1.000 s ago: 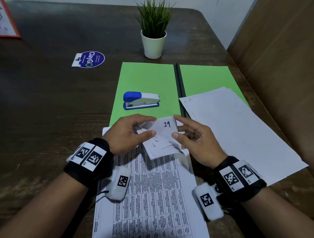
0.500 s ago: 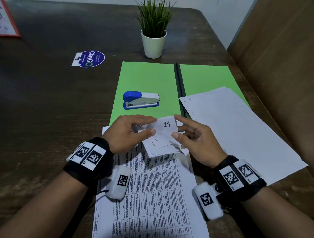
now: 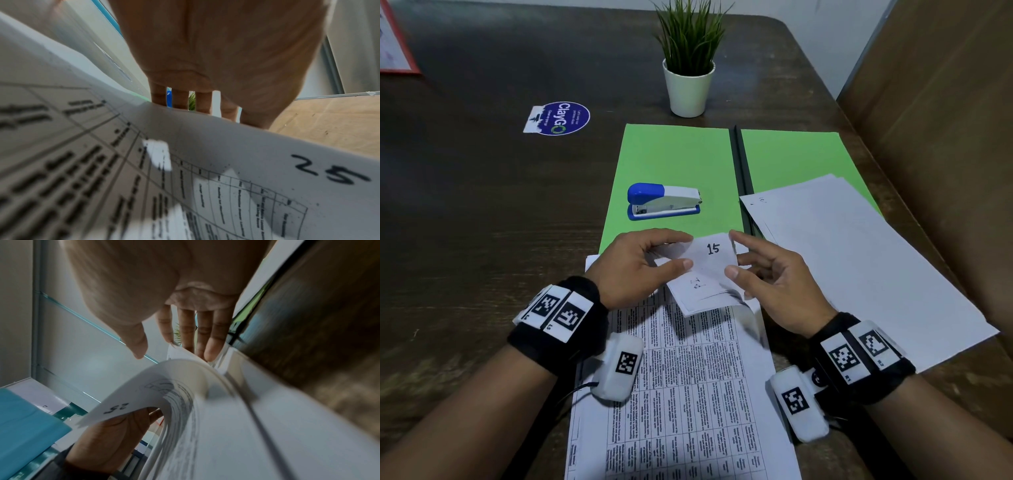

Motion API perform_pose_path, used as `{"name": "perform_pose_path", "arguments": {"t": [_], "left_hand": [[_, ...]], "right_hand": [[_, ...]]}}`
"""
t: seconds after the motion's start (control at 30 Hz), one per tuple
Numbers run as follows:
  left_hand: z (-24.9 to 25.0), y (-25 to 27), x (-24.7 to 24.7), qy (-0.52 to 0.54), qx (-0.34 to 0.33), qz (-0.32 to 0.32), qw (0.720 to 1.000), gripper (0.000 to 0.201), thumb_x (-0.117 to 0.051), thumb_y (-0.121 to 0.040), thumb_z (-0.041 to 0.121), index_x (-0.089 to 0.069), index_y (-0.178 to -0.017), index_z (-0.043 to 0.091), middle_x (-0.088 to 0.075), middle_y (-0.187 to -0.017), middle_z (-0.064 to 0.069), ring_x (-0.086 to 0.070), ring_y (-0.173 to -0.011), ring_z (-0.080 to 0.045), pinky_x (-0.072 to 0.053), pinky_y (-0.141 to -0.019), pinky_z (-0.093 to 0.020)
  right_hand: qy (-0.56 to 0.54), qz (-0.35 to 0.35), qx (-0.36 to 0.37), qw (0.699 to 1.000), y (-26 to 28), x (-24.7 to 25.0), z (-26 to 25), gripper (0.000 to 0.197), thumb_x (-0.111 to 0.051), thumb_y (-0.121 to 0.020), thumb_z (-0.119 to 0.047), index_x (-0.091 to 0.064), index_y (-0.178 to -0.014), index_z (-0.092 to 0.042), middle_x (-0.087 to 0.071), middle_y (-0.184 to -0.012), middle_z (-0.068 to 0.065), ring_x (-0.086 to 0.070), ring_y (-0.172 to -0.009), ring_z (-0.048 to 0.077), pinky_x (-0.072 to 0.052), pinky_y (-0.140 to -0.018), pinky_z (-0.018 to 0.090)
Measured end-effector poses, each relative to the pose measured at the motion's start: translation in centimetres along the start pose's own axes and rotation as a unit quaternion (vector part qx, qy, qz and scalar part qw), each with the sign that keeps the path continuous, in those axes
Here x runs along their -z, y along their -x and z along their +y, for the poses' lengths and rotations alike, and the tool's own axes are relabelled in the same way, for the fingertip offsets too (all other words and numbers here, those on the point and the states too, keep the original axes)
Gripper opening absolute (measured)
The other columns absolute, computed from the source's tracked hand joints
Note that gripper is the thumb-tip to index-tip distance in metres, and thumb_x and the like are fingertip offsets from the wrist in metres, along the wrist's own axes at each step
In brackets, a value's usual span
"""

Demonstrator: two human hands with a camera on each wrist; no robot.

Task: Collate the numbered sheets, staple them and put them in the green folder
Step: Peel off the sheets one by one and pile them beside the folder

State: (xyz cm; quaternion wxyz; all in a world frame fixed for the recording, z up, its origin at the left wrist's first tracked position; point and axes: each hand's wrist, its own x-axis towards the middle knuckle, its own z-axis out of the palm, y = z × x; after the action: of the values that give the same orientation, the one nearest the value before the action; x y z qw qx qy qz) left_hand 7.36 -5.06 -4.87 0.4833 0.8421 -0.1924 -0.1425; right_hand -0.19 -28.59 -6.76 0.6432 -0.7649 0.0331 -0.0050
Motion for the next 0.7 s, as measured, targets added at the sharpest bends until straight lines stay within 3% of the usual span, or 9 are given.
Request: {"name": "perform_pose_path", "arguments": {"t": [0.1, 0.23, 0.33, 0.43, 0.53, 0.63, 0.7], "left_hand": [[0.29, 0.11, -0.03, -0.020, -0.010, -0.007, 1.000, 0.040, -0.076, -0.085, 0.032, -0.069, -0.124, 0.031, -0.071, -0.117, 0.012, -0.061, -0.105, 0.010, -0.057, -0.085, -0.024], [0.24, 0.08, -0.01, -0.014, -0.009, 0.004, 1.000, 0.037, -0.077, -0.084, 0.033, -0.072, -0.121, 0.030, -0.072, -0.114, 0.016, -0.059, -0.103, 0.017, -0.049, -0.078, -0.005], [0.31, 0.09, 0.03, -0.016, -0.011, 0.008, 1.000, 0.036, -0.077, -0.084, 0.033, -0.073, -0.119, 0.030, -0.071, -0.114, 0.019, -0.058, -0.101, 0.019, -0.044, -0.078, 0.000], [0.14, 0.02, -0.01, -0.011, -0.015, 0.014, 1.000, 0.031, -0.079, -0.082, 0.033, -0.075, -0.113, 0.031, -0.072, -0.110, 0.020, -0.063, -0.099, 0.012, -0.049, -0.080, -0.008], [0.10, -0.05, -0.04, 0.007, -0.015, 0.021, 1.000, 0.020, -0.076, -0.080, 0.042, -0.079, -0.092, 0.026, -0.074, -0.107, 0.019, -0.069, -0.099, -0.004, -0.056, -0.089, -0.031], [0.12, -0.05, -0.06, 0.025, -0.029, 0.012, 0.999, 0.038, -0.064, -0.084, 0.050, -0.078, -0.077, 0.016, -0.074, -0.108, 0.015, -0.069, -0.100, -0.006, -0.056, -0.091, -0.038], [0.10, -0.03, 0.03, 0.024, -0.029, 0.011, 0.999, 0.037, -0.063, -0.085, 0.050, -0.077, -0.073, 0.017, -0.074, -0.107, 0.014, -0.069, -0.100, -0.006, -0.056, -0.090, -0.038]], "right_hand": [[0.002, -0.001, -0.001, 1.000, -0.01, 0.00, -0.05, 0.052, -0.079, -0.081, -0.029, -0.062, -0.129, -0.038, -0.066, -0.101, 0.010, -0.059, -0.075, 0.017, -0.053, -0.076, 0.035], [0.004, -0.002, -0.002, 1.000, 0.05, 0.02, -0.12, 0.052, -0.079, -0.081, -0.030, -0.062, -0.129, -0.039, -0.065, -0.099, 0.006, -0.059, -0.077, 0.018, -0.054, -0.080, 0.040], [0.003, -0.001, -0.003, 1.000, -0.01, 0.01, -0.08, 0.053, -0.080, -0.079, -0.033, -0.063, -0.128, -0.039, -0.064, -0.098, 0.006, -0.058, -0.077, 0.019, -0.054, -0.080, 0.041], [0.001, -0.005, -0.004, 1.000, -0.03, -0.02, -0.01, 0.058, -0.078, -0.071, -0.048, -0.062, -0.127, -0.043, -0.066, -0.102, 0.010, -0.060, -0.078, 0.020, -0.054, -0.078, 0.037], [-0.002, -0.008, -0.005, 1.000, -0.11, -0.01, 0.09, 0.060, -0.076, -0.069, -0.051, -0.062, -0.127, -0.044, -0.067, -0.105, 0.012, -0.061, -0.079, 0.020, -0.054, -0.076, 0.034], [-0.001, -0.012, -0.002, 1.000, -0.14, -0.01, 0.11, 0.061, -0.076, -0.069, -0.052, -0.062, -0.128, -0.042, -0.067, -0.108, 0.017, -0.063, -0.081, 0.020, -0.052, -0.073, 0.030], [0.001, -0.012, -0.001, 1.000, -0.15, -0.03, 0.10, 0.060, -0.076, -0.070, -0.052, -0.062, -0.128, -0.042, -0.067, -0.108, 0.017, -0.064, -0.080, 0.020, -0.051, -0.073, 0.029]]}}
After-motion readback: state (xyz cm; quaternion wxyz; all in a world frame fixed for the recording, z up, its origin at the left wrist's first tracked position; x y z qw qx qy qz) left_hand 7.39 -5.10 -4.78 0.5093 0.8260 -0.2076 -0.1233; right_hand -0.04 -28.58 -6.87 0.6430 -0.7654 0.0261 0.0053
